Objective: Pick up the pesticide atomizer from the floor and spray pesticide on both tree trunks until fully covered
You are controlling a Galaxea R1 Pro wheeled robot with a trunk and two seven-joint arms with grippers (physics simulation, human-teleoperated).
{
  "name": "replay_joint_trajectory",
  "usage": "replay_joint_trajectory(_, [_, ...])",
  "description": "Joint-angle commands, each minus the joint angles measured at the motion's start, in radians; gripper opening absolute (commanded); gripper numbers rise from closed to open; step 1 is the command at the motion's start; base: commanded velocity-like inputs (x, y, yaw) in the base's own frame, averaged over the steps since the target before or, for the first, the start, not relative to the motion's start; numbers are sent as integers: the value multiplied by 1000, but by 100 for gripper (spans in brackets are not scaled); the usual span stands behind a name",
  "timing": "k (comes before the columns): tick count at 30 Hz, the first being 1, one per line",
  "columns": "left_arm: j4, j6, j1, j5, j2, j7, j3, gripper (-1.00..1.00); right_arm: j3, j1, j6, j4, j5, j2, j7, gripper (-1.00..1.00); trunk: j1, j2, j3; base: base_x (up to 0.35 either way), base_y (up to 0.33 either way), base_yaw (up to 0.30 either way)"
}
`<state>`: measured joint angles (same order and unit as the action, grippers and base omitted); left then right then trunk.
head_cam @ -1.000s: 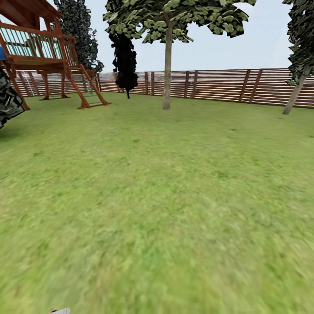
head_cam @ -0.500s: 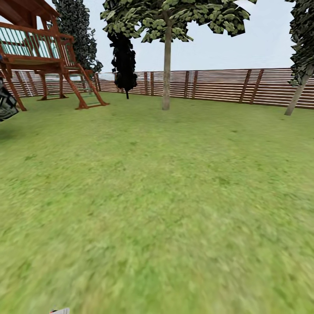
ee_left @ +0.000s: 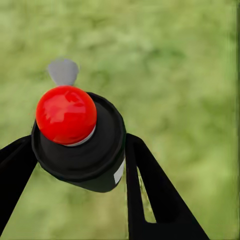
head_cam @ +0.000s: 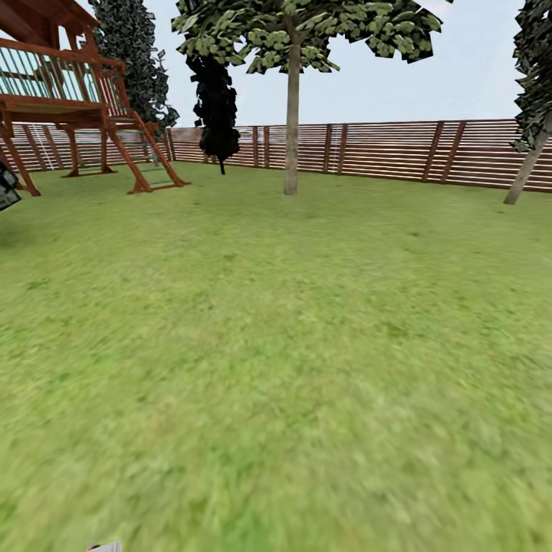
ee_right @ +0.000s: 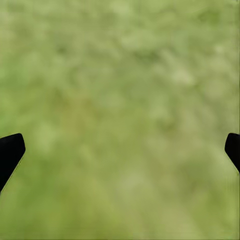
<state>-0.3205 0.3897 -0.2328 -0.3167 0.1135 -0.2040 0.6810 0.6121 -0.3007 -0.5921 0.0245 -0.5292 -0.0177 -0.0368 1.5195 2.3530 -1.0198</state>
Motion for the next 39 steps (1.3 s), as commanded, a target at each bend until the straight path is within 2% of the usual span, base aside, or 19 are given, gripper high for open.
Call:
replay_joint_trajectory(1, [0, 0, 0, 0, 0, 0, 0, -100, 0, 0, 0, 0, 0, 0, 0, 100, 0, 0, 0, 341, -93, 0])
replay_joint_trajectory(39, [0, 0, 0, 1, 0, 0, 0, -100, 0, 0, 0, 0, 0, 0, 0, 100, 0, 0, 0, 341, -93, 0])
